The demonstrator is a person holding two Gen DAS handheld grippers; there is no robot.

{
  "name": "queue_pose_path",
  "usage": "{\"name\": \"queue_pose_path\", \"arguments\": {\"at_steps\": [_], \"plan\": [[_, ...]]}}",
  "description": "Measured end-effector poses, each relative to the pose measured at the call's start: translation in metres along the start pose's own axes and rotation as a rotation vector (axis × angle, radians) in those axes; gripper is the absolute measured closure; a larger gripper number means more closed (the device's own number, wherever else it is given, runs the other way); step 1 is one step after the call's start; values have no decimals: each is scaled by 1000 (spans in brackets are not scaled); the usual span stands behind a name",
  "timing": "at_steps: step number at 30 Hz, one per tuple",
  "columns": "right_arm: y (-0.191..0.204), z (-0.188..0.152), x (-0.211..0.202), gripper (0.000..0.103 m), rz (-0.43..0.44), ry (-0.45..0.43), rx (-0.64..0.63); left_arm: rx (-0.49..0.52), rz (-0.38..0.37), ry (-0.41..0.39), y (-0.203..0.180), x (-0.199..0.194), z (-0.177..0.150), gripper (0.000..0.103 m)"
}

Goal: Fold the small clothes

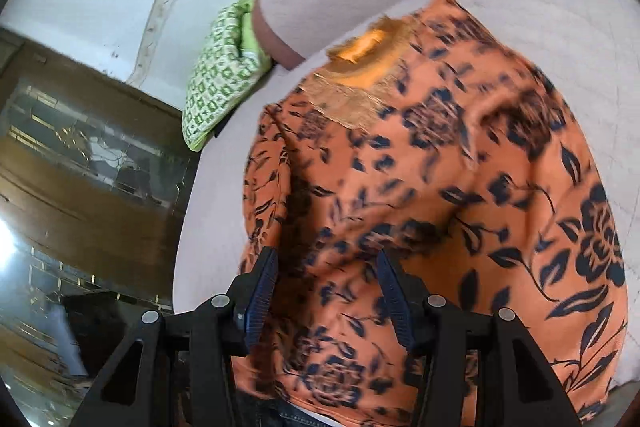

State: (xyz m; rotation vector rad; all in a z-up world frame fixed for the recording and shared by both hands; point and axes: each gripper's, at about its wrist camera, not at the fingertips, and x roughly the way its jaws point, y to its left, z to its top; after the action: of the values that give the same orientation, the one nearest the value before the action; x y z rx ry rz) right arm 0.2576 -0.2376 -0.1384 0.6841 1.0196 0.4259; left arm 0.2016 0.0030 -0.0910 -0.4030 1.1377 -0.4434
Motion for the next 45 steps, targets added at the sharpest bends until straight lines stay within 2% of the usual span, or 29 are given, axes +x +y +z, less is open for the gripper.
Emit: {"name": "queue_pose_path", "arguments": {"at_steps": [3, 5, 7, 9, 10, 12, 14, 16, 18, 19, 21, 22, 25, 27, 28, 30, 32, 33, 36, 38, 41, 45], "plan": [[-15, -7, 13, 52, 39, 49, 19, -39, -31, -31, 15, -24, -2, 67], [-15, -14, 22, 50, 71, 77, 8, -77, -14, -86, 30, -46, -2, 44], [-9, -23, 34, 47, 130, 117, -12, -97, 9, -125, 37, -58, 2, 39], [1, -31, 46, 46, 157, 153, -39, -118, 53, -134, 47, -59, 9, 39], [5, -34, 52, 46, 135, 171, -61, -135, 72, -139, 53, -60, 13, 39], [12, -40, 66, 46, 21, 191, -104, -188, 99, -151, 72, -63, 20, 39], [11, -44, 73, 46, -58, 183, -115, -259, 93, -163, 92, -61, 33, 39], [4, -48, 76, 46, -184, 166, -136, -311, 84, -165, 109, -55, 48, 39], [-3, -51, 82, 47, -193, 182, -134, -355, 100, -153, 126, -43, 70, 39], [-4, -53, 87, 52, -201, 190, -144, -370, 107, -148, 133, -37, 79, 39], [4, -56, 92, 72, -278, 187, -229, -392, 107, -131, 147, -21, 98, 39], [9, -57, 93, 99, -303, 195, -263, -400, 118, -126, 151, -17, 104, 39], [23, -50, 67, 99, -243, 167, -283, -430, 128, -103, 164, -7, 114, 39], [37, -40, 27, 99, -146, 113, -269, -435, 122, -97, 168, -4, 114, 39], [44, -36, 4, 99, -128, 78, -283, -433, 126, -94, 170, -4, 113, 39], [52, -29, -32, 99, -178, 4, -326, -442, 111, -93, 174, -1, 109, 39], [42, -22, -51, 99, -185, -20, -310, -460, 85, -96, 177, 0, 107, 39], [32, -19, -51, 99, -198, -20, -310, -465, 71, -98, 178, 2, 107, 39], [-11, -13, -22, 99, -243, 52, -259, -469, 53, -103, 175, 3, 112, 39], [-42, -10, -3, 99, -332, 69, -205, -461, 40, -110, 172, 0, 119, 39], [-57, -8, -11, 99, -295, 52, -145, -468, 39, -120, 174, 1, 132, 39], [-58, -11, -24, 99, -336, 44, -160, -529, 16, -126, 186, 14, 155, 41]]}}
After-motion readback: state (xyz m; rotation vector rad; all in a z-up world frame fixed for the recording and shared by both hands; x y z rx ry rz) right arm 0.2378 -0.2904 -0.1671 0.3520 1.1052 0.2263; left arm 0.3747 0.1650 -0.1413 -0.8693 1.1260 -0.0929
